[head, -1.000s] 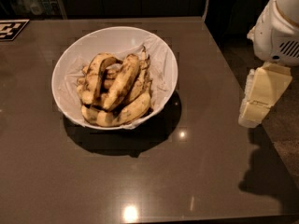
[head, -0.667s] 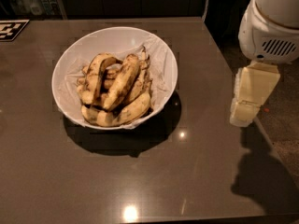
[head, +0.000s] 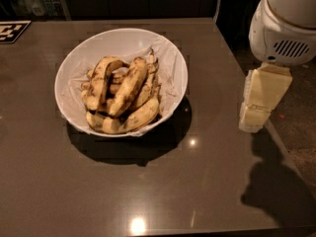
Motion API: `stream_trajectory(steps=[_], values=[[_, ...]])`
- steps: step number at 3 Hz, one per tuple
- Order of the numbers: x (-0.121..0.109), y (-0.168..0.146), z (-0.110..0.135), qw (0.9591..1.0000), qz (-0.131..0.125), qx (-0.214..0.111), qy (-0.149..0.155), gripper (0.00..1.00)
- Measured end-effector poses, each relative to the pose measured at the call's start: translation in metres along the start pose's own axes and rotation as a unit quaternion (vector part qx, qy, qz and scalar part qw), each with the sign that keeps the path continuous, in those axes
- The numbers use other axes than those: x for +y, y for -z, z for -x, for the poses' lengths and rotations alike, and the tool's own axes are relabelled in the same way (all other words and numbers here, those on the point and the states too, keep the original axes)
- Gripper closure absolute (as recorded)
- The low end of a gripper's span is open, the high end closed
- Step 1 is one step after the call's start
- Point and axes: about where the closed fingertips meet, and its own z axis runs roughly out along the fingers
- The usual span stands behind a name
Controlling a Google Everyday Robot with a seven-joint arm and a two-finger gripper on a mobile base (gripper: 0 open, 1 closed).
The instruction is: Pick banana from white bowl
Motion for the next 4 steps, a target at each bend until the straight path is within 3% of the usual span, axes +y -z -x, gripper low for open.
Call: stream_trajectory(steps=[1, 2, 3, 4], values=[[-0.004, -0.003, 0.011, 0.9999, -0.005, 0.006, -0.011, 0.0], [-0.014, -0.01, 0.048, 0.9992, -0.016, 0.008, -0.037, 0.0], [-0.014, -0.004, 0.05, 0.9991, -0.023, 0.003, -0.036, 0.0], [-0.015, -0.001, 0.069, 0.9976, -0.029, -0.01, -0.062, 0.0]])
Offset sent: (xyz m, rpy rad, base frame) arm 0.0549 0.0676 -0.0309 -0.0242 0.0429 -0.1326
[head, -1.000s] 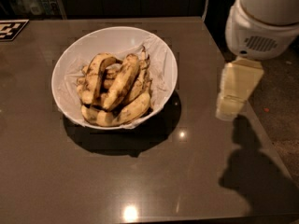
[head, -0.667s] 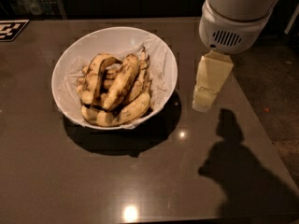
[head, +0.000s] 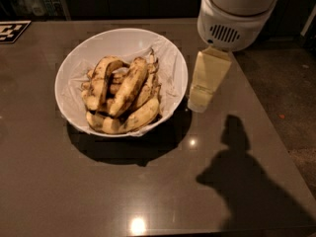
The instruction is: Pick banana from white bowl
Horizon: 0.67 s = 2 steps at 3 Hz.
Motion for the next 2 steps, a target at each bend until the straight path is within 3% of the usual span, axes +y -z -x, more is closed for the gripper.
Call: stream_trajectory(steps=[1, 2], values=[[0.0059, 0.0012, 0.0418, 0.9999, -0.003, -0.01, -0.012, 0.0], [0.0059, 0.0013, 0.0419, 0.9999, -0.003, -0.01, -0.012, 0.0]])
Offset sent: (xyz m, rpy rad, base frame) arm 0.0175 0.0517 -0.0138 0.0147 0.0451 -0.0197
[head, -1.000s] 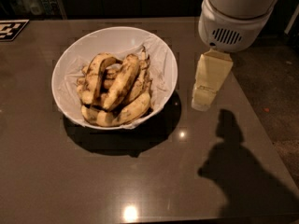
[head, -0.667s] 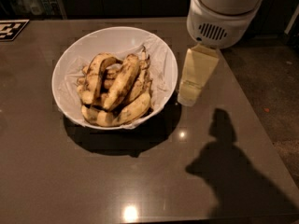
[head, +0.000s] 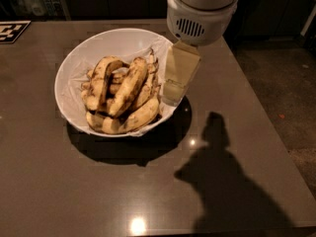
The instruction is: Pick banana from white bowl
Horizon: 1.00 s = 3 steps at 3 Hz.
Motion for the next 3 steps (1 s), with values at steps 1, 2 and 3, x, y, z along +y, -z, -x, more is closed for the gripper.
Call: stream_trajectory(steps=[1, 2, 3], values=[[0.006, -0.001, 0.001, 0.9993, 0.027, -0.021, -0.017, 0.0], [0.013, 0.001, -0.002, 0.9966, 0.058, -0.02, -0.055, 0.0], [0.028, 0.013, 0.013, 0.9945, 0.07, -0.011, -0.076, 0.0]])
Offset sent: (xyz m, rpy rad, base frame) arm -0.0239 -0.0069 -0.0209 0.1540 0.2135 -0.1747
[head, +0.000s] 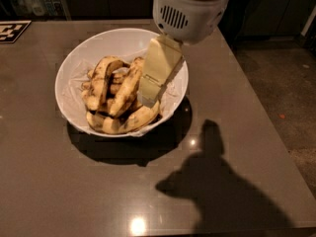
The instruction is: Pick banana from white bowl
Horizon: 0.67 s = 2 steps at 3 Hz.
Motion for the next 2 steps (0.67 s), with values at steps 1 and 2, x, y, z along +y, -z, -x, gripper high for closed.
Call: stream_trajectory(steps=[1, 2], values=[[0.002, 0.008, 0.005, 0.9999, -0.007, -0.014, -0.006, 0.0], [0.004, 0.0, 0.018, 0.9993, -0.011, -0.022, -0.029, 0.0]])
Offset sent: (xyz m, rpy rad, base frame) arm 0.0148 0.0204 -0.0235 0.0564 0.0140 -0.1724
